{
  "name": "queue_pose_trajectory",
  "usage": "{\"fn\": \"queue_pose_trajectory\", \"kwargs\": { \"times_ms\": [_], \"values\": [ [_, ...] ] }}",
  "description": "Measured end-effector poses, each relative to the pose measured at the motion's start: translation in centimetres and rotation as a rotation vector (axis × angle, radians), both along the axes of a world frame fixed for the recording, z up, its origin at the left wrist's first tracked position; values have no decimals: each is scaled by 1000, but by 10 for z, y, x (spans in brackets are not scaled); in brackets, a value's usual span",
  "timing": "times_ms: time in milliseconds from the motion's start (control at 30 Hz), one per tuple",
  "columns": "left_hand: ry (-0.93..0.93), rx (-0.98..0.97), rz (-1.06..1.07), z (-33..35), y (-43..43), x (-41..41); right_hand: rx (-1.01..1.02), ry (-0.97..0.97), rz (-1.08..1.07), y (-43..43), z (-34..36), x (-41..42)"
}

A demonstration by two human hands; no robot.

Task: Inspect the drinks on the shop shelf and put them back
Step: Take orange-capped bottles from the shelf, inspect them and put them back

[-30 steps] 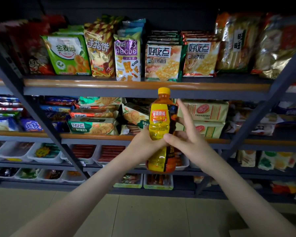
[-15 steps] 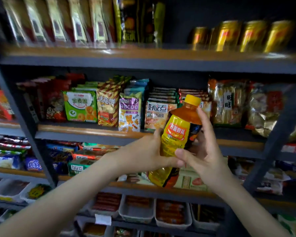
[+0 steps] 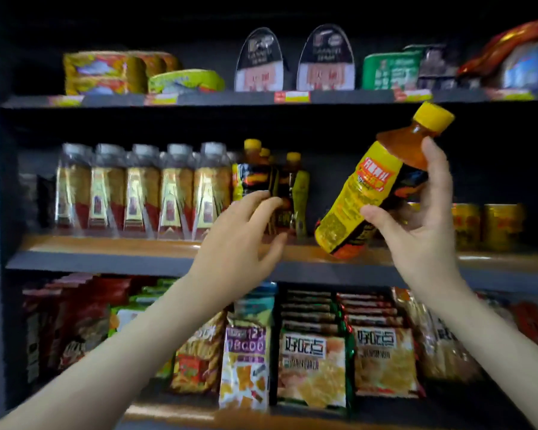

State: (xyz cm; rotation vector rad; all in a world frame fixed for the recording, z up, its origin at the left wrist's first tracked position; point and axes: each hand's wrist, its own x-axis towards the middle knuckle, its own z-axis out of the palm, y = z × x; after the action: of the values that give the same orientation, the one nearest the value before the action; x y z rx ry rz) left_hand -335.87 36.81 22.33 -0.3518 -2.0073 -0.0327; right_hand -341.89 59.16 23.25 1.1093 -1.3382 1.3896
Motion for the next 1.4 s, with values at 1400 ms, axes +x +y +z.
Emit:
{"fn": "queue_pose_trajectory", "kwargs": {
  "times_ms": [1400],
  "values": [
    [270,-378,148,50,-68,-119,1059,-278,-916,-66,73,-189]
  ]
}}
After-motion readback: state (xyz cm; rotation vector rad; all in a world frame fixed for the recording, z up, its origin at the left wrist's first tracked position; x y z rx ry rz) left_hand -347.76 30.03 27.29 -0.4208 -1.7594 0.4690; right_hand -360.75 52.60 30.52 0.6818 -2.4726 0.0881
